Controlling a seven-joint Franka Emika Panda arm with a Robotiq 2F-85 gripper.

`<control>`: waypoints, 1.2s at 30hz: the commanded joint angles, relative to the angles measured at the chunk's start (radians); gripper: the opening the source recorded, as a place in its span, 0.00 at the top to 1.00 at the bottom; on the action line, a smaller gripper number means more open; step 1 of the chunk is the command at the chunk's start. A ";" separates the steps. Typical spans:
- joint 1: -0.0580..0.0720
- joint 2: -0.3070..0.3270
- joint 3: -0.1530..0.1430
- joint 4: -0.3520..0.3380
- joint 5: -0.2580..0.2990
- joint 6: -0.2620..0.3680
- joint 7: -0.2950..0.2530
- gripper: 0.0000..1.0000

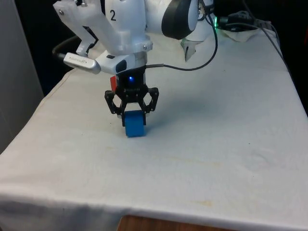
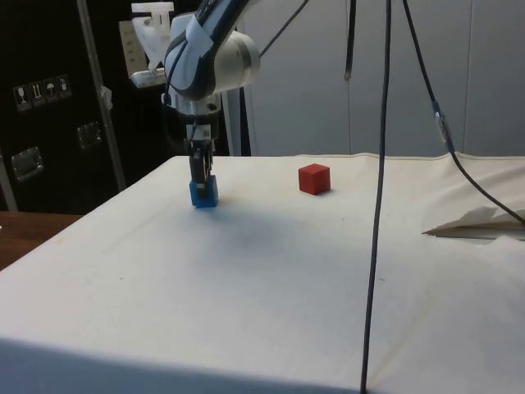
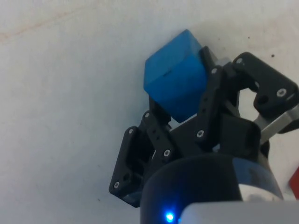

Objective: Stack the two cubes.

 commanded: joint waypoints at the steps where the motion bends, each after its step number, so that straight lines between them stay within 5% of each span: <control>1: -0.002 -0.017 0.002 -0.010 0.002 -0.003 -0.005 1.00; 36: 0.013 -0.167 -0.021 -0.056 -0.018 -0.065 0.002 1.00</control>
